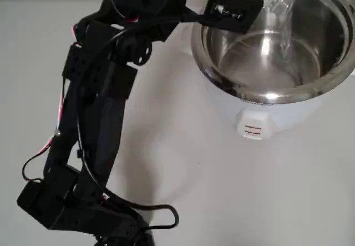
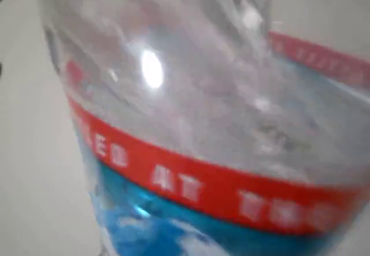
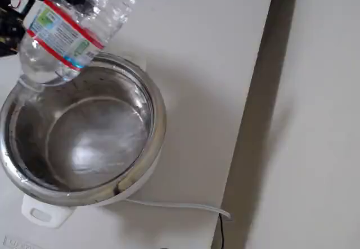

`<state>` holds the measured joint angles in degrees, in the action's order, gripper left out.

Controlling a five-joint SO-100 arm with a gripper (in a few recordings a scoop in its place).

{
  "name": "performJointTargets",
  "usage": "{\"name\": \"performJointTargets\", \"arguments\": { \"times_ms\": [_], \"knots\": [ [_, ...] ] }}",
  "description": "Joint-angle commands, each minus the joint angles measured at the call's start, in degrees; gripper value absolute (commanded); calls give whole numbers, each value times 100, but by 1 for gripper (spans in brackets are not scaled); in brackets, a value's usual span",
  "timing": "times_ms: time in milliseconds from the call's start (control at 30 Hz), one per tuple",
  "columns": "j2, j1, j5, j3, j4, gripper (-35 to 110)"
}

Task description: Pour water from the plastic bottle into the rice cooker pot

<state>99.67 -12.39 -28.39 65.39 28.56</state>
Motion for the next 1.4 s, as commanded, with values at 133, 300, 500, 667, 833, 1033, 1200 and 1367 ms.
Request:
{"name": "performJointTargets", "arguments": {
  "times_ms": [133,300,500,667,833,1033,1200,1367],
  "knots": [
    [-158,88,-123,-712,18,8],
    [-237,167,-299,-747,9,8],
    [-264,141,-782,-756,35,8],
    [-316,149,-940,-756,0,8],
    [-387,158,-993,-756,-9,8],
    [-431,114,-1081,-756,-44,8],
    [-510,88,-1099,-756,-53,8],
    [-545,79,-1099,-756,-26,8]
  ]
}}
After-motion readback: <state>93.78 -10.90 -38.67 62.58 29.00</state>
